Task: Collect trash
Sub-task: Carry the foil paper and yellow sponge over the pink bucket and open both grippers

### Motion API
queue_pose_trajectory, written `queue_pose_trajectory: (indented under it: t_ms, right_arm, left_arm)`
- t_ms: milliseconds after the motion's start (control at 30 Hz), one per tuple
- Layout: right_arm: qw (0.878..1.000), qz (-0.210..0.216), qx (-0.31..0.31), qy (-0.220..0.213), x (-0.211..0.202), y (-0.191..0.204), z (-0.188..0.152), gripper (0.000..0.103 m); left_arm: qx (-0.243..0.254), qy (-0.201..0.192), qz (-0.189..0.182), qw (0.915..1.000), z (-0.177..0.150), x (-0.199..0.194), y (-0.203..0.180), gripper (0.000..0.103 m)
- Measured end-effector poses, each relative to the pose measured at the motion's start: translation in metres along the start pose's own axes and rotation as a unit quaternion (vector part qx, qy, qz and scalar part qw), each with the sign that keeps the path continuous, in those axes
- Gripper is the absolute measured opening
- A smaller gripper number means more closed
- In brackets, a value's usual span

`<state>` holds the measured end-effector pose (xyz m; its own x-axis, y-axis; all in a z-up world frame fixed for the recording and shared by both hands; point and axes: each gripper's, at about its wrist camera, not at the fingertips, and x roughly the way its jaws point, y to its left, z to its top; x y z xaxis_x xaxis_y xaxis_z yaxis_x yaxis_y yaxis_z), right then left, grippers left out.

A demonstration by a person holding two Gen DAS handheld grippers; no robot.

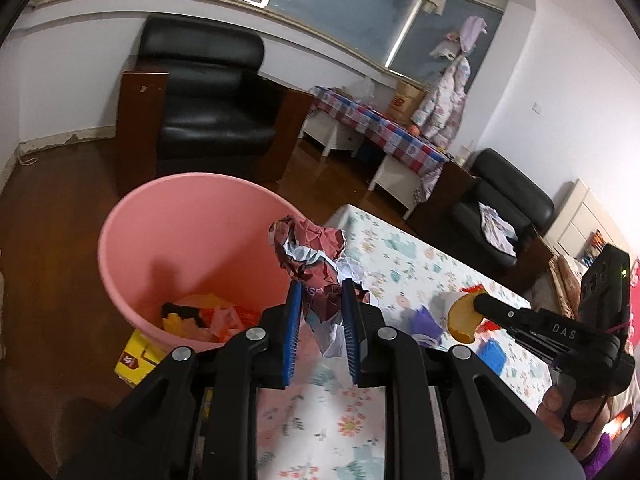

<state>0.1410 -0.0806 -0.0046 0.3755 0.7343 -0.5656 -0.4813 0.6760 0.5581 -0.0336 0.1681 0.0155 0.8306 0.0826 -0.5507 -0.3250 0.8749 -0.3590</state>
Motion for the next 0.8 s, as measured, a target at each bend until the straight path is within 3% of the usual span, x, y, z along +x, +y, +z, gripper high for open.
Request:
queue_pose_trajectory:
  t_ms: [400,800]
  right_arm:
    - [0.997,0.033,-0.060,0.035,0.064,0.068,0.008,0.006]
    - [0.995,0.034,-0.073,0.066,0.117,0.092,0.003,0.006]
  left_arm:
    - [-0.031,-0.012,0.049,0.9982,0.008,-0.006,0.044,0.020]
    - [-0.047,-0.006,0.071,0.9964,0.007,0.000,0.066,0.020]
